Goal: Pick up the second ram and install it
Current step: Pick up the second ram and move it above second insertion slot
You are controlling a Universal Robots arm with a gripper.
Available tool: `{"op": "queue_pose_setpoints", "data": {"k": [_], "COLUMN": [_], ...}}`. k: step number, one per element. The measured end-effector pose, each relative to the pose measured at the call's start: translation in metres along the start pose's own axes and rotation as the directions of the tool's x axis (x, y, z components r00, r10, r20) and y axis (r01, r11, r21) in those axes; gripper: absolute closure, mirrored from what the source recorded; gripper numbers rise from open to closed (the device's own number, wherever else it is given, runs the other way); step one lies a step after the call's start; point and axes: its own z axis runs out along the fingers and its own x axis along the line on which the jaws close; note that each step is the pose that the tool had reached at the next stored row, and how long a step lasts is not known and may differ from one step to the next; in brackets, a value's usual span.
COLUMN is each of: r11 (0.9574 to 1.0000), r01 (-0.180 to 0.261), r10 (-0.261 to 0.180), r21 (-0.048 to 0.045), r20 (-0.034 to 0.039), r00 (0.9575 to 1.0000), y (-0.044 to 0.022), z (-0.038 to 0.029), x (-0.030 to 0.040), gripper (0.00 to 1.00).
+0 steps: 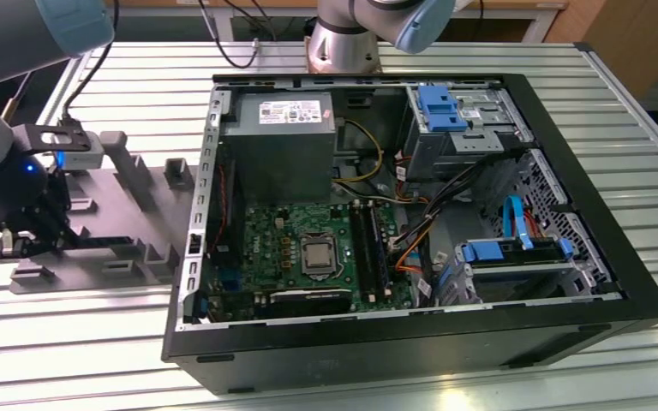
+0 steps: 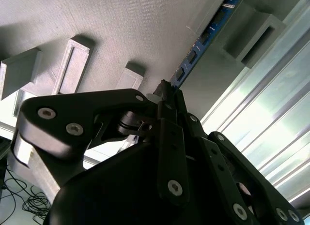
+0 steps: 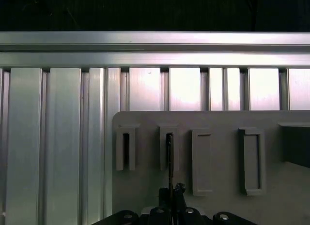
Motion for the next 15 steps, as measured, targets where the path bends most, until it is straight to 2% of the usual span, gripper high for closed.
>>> {"op": "queue_pose_setpoints", "data": {"k": [7, 15], "r11": [1.0, 1.0], "r01": [0.0, 0.0], "r10": [0.0, 0.0], "r21": [0.0, 0.0], "r20": [0.0, 0.0], "r00": [1.0, 1.0], "y": [0.0, 0.0002], "z": [-0.0014, -0.009], "x": [0.0, -0.0003], "gripper": [0.86, 0.86]}}
